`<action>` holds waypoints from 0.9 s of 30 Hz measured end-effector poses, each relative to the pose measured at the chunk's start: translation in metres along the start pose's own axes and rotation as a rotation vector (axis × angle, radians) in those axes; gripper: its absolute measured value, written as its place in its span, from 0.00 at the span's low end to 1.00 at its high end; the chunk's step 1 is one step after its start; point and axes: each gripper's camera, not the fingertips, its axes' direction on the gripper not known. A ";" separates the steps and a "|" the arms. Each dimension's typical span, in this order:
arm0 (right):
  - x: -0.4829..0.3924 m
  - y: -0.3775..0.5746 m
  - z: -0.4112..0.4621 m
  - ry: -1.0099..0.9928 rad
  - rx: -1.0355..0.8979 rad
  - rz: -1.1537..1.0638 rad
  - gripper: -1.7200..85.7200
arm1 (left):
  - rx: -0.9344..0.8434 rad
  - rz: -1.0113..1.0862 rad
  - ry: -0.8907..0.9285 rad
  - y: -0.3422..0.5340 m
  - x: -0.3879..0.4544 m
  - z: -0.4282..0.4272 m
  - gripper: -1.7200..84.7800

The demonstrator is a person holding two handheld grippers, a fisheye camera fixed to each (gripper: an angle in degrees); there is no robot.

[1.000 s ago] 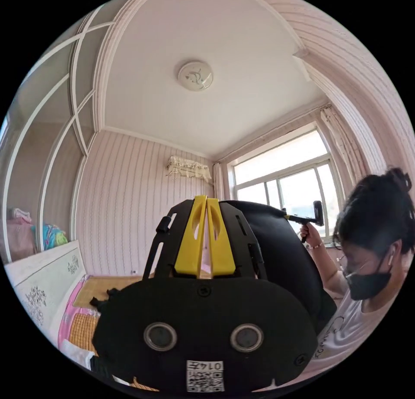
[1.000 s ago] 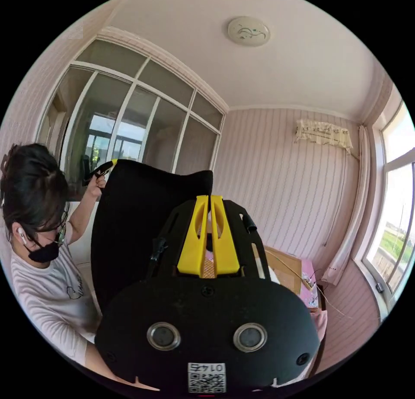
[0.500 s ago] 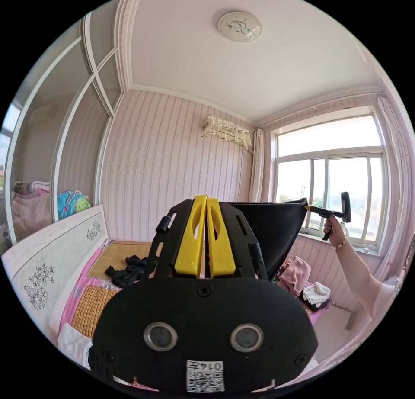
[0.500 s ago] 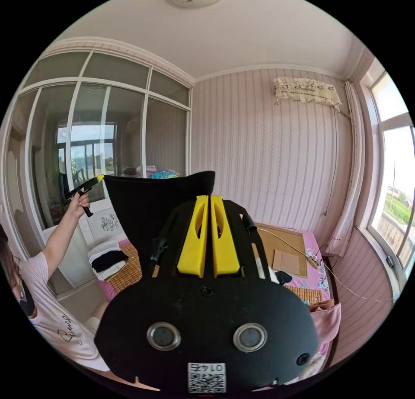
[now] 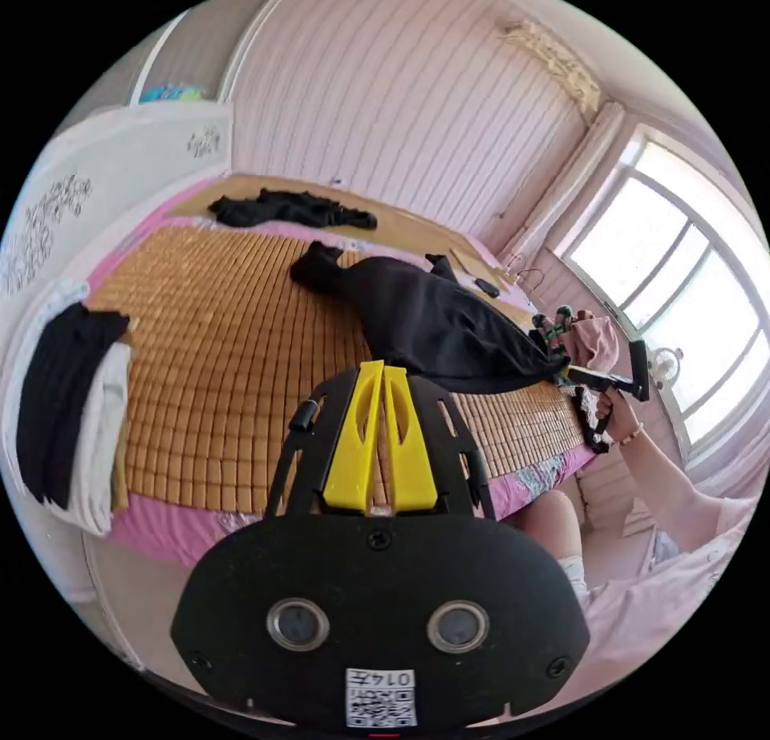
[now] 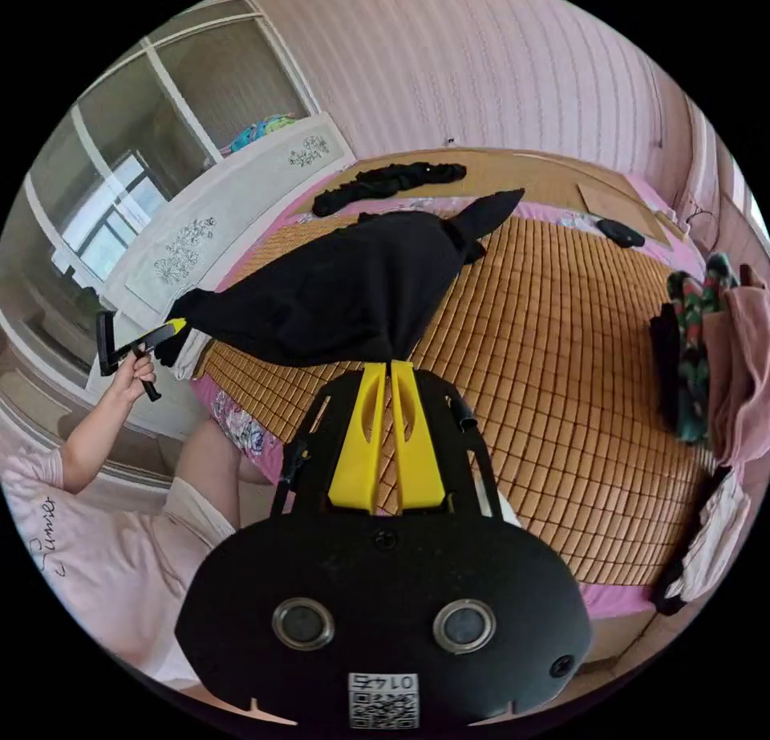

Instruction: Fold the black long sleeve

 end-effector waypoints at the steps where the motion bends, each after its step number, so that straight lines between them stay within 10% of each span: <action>1: 0.021 0.013 0.022 -0.043 -0.053 0.061 0.02 | -0.054 -0.041 -0.029 0.013 -0.008 0.020 0.01; 27: 0.224 0.085 -0.019 0.043 -0.220 0.175 0.10 | -0.426 0.052 -0.140 0.020 -0.008 0.070 0.07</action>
